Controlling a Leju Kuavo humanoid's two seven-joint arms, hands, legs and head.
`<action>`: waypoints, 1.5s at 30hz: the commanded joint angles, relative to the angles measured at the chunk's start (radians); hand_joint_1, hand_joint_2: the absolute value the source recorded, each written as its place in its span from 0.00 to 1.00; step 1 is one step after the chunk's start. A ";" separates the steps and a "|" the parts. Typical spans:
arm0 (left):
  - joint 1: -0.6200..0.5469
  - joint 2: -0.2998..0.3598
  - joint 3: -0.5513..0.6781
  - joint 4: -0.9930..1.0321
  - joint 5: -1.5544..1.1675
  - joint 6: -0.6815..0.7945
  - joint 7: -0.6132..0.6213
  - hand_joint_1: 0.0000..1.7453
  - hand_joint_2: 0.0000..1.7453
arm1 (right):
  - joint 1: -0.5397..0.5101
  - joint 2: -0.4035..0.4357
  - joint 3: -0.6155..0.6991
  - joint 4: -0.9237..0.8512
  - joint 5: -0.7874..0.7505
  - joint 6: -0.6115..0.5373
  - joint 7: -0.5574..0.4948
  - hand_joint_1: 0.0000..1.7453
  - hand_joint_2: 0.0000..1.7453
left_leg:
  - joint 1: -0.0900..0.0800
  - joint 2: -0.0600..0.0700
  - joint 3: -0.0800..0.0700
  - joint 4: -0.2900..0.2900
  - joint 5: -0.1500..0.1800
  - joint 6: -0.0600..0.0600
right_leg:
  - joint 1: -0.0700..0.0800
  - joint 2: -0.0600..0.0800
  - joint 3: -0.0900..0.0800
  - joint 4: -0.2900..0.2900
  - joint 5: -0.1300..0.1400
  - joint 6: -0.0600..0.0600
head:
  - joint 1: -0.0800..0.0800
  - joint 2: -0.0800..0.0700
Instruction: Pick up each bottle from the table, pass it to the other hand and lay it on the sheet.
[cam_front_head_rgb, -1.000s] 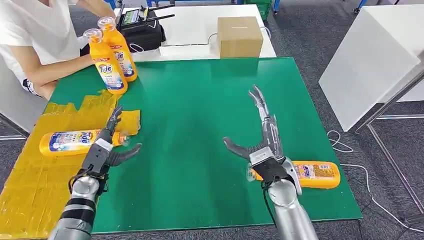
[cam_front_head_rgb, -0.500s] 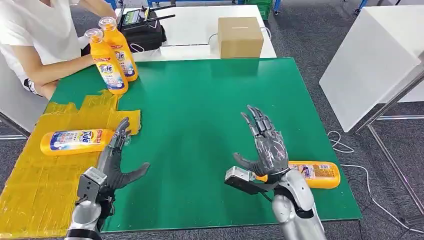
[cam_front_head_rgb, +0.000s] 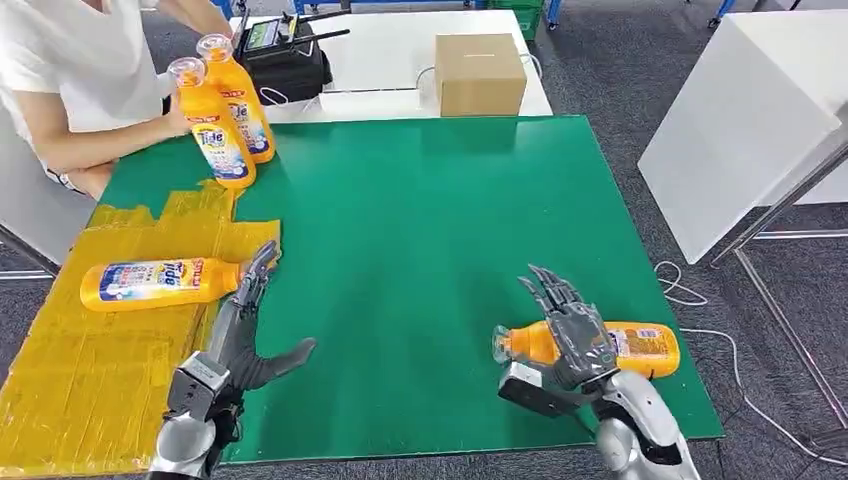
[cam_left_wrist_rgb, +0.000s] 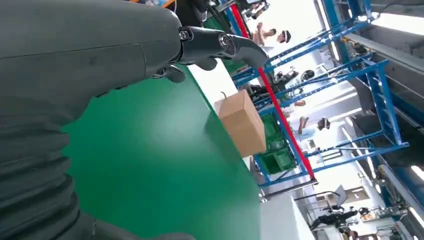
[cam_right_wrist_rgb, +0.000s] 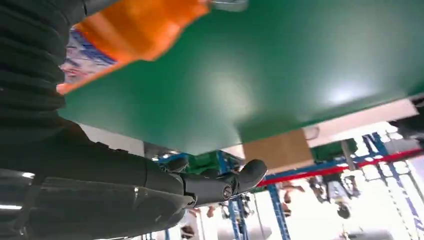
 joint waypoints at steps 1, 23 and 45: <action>-0.023 0.027 -0.052 0.035 0.012 -0.004 -0.004 0.00 1.00 | -0.040 -0.056 -0.118 0.186 -0.019 0.051 -0.014 0.00 1.00 | 0.000 -0.001 0.006 -0.001 -0.001 0.000 | 0.000 -0.002 0.006 -0.002 -0.001 0.000 | 0.000 0.000; -0.038 0.032 -0.065 0.050 0.022 -0.005 -0.006 0.00 1.00 | -0.154 -0.045 -0.181 0.403 0.051 0.030 -0.001 0.00 1.00 | 0.000 0.002 0.005 -0.001 -0.001 0.000 | 0.000 0.001 0.005 -0.001 -0.001 0.000 | 0.000 0.000; -0.005 0.024 -0.036 0.029 0.037 -0.007 -0.002 0.00 1.00 | -0.118 -0.026 -0.139 0.259 0.123 -0.012 0.044 0.00 1.00 | 0.000 0.001 0.002 -0.001 0.000 0.000 | 0.000 0.000 0.002 -0.001 0.000 0.000 | 0.000 0.000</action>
